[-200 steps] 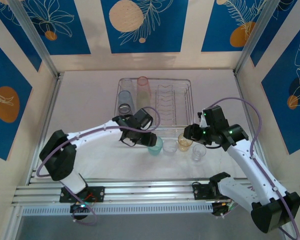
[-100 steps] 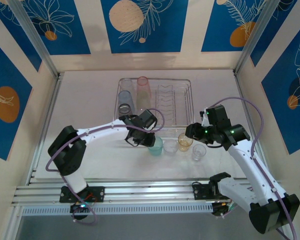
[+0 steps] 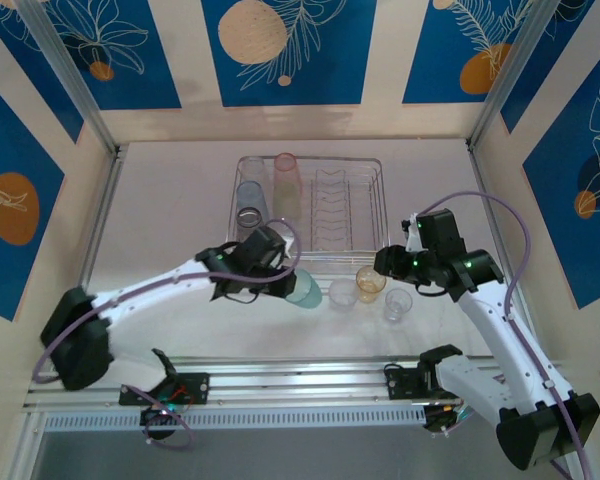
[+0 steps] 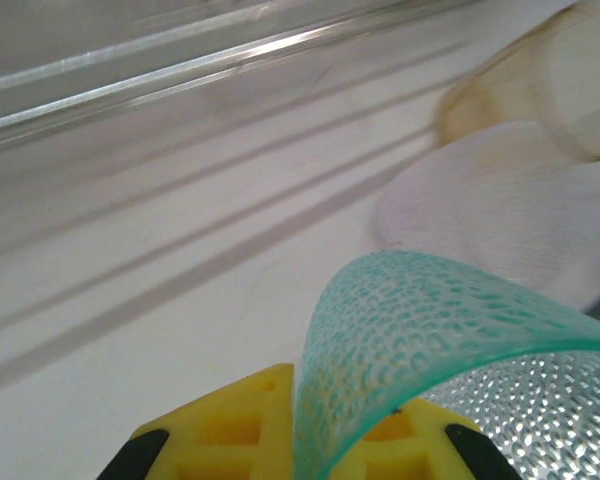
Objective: Load the cups into the dish rack
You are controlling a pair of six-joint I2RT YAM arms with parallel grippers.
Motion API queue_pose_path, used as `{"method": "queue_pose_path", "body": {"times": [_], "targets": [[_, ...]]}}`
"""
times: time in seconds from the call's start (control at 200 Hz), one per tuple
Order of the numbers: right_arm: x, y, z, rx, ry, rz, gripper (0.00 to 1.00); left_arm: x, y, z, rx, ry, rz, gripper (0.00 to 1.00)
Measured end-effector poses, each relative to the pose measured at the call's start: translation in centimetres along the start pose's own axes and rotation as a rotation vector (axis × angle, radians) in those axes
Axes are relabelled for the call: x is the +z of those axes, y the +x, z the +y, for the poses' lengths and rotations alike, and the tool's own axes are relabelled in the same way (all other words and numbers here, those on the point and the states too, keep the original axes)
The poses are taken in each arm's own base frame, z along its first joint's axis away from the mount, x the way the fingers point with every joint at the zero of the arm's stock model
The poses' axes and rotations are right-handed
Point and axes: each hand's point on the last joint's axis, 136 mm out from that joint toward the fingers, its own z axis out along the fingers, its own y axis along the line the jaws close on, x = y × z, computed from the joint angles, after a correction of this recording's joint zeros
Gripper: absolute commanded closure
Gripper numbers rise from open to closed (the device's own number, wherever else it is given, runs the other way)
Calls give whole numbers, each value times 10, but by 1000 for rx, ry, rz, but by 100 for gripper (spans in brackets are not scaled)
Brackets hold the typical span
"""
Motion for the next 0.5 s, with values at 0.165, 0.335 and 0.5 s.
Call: {"method": "queue_pose_path", "body": {"times": [0.165, 0.335, 0.5], "targets": [[-21, -31, 15, -71, -41, -112, 28, -38, -40, -42, 17, 212, -231, 100], [-53, -70, 40, -11, -222, -188, 3, -70, -95, -85, 8, 454, -451, 100], [-65, -90, 61, 50, -444, -173, 4, -85, -146, -98, -81, 673, -594, 100]]}}
